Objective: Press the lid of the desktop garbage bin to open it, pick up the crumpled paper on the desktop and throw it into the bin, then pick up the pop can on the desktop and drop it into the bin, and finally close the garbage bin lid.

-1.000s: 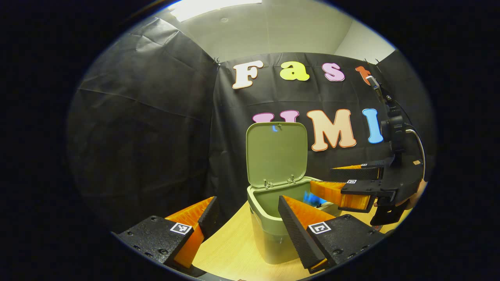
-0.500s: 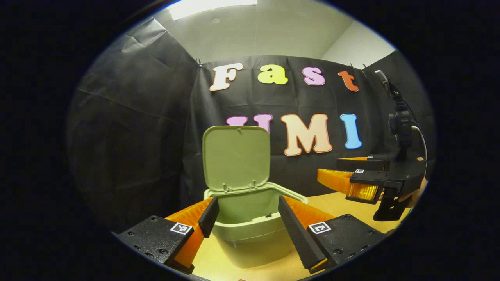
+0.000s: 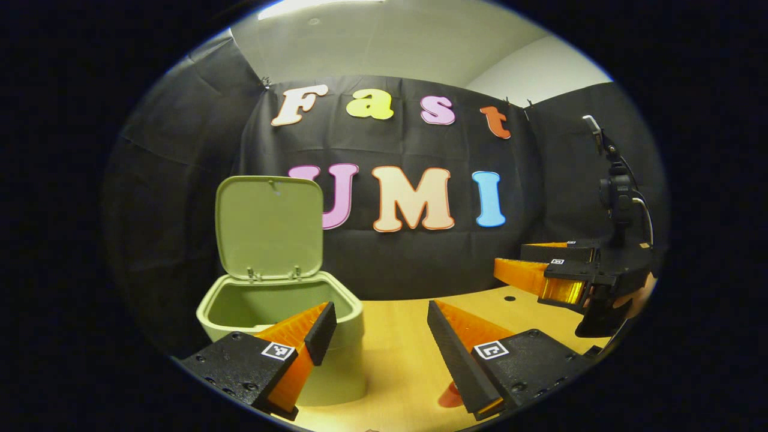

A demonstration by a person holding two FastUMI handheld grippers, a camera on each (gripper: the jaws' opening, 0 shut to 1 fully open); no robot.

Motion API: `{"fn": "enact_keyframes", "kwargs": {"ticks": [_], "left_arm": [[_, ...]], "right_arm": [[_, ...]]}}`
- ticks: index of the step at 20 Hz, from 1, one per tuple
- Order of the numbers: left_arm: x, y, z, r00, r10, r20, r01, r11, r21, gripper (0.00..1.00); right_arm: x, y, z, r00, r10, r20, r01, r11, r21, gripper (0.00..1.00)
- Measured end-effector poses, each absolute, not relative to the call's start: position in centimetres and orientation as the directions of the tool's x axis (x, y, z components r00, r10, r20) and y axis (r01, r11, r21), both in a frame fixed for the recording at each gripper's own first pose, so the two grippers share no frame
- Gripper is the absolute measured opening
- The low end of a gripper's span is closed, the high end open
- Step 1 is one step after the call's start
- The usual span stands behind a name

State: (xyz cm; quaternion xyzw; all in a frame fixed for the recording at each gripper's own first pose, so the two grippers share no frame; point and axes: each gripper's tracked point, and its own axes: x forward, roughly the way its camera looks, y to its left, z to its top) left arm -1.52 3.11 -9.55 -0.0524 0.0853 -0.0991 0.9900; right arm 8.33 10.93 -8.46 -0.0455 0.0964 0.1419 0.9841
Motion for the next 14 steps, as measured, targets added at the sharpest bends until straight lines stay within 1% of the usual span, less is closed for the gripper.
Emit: {"fn": "enact_keyframes", "kwargs": {"ticks": [2, 4, 6, 7, 8, 9, 14], "left_arm": [[-1.6, 0.7, -10.6, 0.952, -0.25, -0.178, 0.229, 0.965, -0.128, 0.93], [-2.3, -2.4, -13.0, 0.926, -0.303, -0.225, 0.277, 0.951, -0.14, 0.93], [-2.8, -4.3, -14.8, 0.907, -0.333, -0.258, 0.304, 0.941, -0.148, 0.93], [-3.2, -5.2, -15.7, 0.897, -0.346, -0.276, 0.316, 0.937, -0.149, 0.93], [-3.4, -5.9, -16.6, 0.886, -0.357, -0.296, 0.326, 0.934, -0.15, 0.93], [-3.8, -6.6, -17.7, 0.874, -0.366, -0.32, 0.333, 0.93, -0.153, 0.93], [-5.3, -8.9, -22.7, 0.817, -0.391, -0.424, 0.351, 0.92, -0.173, 0.93]], "right_arm": [[7.9, 8.4, -8.8, 0.947, 0.236, -0.217, -0.254, 0.965, -0.058, 0.98], [7.0, 5.3, -9.4, 0.951, 0.199, -0.238, -0.217, 0.975, -0.052, 0.98], [6.3, 3.5, -9.9, 0.952, 0.175, -0.252, -0.196, 0.979, -0.058, 0.98], [6.0, 2.8, -10.1, 0.951, 0.166, -0.26, -0.187, 0.98, -0.06, 0.98], [5.6, 2.0, -10.4, 0.95, 0.157, -0.269, -0.18, 0.982, -0.063, 1.0], [5.4, 1.4, -10.7, 0.949, 0.149, -0.277, -0.173, 0.983, -0.065, 0.98], [3.8, -1.3, -11.5, 0.947, 0.11, -0.303, -0.139, 0.987, -0.077, 0.98]]}}
